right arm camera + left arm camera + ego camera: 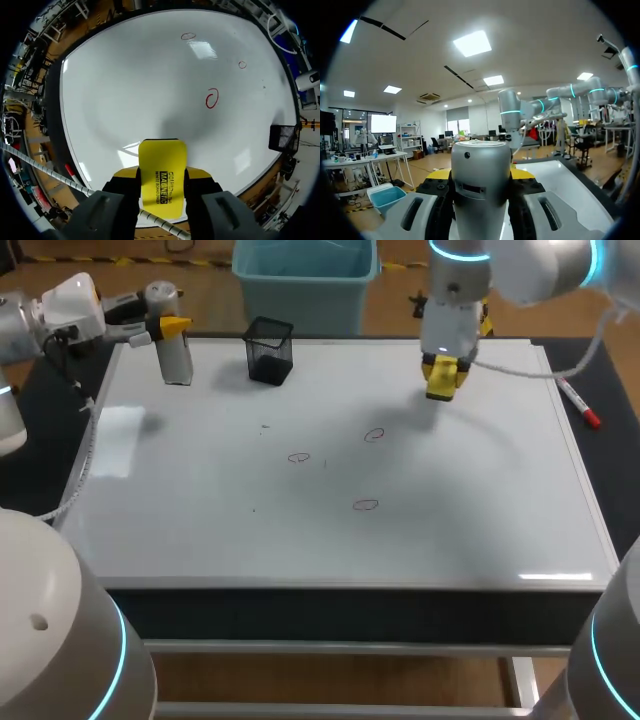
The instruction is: Pick up the inspection probe, press it on each red-marked spot on the whiteboard one by one, put down the probe, pick up the eraser, and wipe off all the red marks.
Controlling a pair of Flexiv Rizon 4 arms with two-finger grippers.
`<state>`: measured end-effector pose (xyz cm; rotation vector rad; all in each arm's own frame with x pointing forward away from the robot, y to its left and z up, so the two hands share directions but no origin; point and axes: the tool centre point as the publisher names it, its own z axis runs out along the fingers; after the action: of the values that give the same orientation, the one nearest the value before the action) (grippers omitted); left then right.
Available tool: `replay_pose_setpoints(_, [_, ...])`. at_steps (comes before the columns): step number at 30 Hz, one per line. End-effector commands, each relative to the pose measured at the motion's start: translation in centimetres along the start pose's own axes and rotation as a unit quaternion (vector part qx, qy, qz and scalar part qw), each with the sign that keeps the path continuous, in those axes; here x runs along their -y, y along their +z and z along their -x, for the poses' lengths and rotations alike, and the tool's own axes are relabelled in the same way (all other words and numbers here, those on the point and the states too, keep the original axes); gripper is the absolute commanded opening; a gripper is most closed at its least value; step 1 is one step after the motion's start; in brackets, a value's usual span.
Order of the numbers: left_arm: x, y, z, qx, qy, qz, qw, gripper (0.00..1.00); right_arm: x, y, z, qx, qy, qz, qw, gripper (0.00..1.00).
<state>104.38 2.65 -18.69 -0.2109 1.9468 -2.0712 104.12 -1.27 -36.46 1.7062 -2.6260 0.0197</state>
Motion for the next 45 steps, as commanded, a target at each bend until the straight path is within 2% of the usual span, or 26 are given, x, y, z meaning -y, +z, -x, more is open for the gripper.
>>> replay_pose_setpoints(1, [0.1, 0.0, -0.1, 0.001, 0.001, 0.000, 1.000, 0.00, -1.2, -0.6, -3.9, 0.021, 0.017, -0.035, 0.999, 0.00])
replay_pose_setpoints(4, [0.1, 0.0, -0.1, 0.001, 0.001, 0.000, 1.000, 0.00, -2.3, -0.8, -5.1, 0.024, 0.034, -0.034, 0.999, 0.00])
replay_pose_setpoints(16, [0.1, 0.0, -0.1, 0.001, 0.001, 0.000, 1.000, 0.00, -4.0, 0.8, -10.9, 0.040, 0.102, -0.022, 0.994, 0.00])
replay_pose_setpoints(22, [0.1, 0.0, -0.1, 0.001, 0.001, 0.000, 1.000, 0.00, -4.3, 1.4, -12.8, 0.053, 0.132, -0.016, 0.990, 0.00])
replay_pose_setpoints(28, [0.1, 0.0, -0.1, 0.001, 0.001, 0.000, 1.000, 0.00, -4.1, 1.3, -13.6, 0.052, 0.140, -0.014, 0.989, 0.00])
replay_pose_setpoints(45, [0.1, 0.0, -0.1, 0.001, 0.001, 0.000, 1.000, 0.00, -4.1, 1.3, -13.6, 0.052, 0.140, -0.014, 0.989, 0.00])
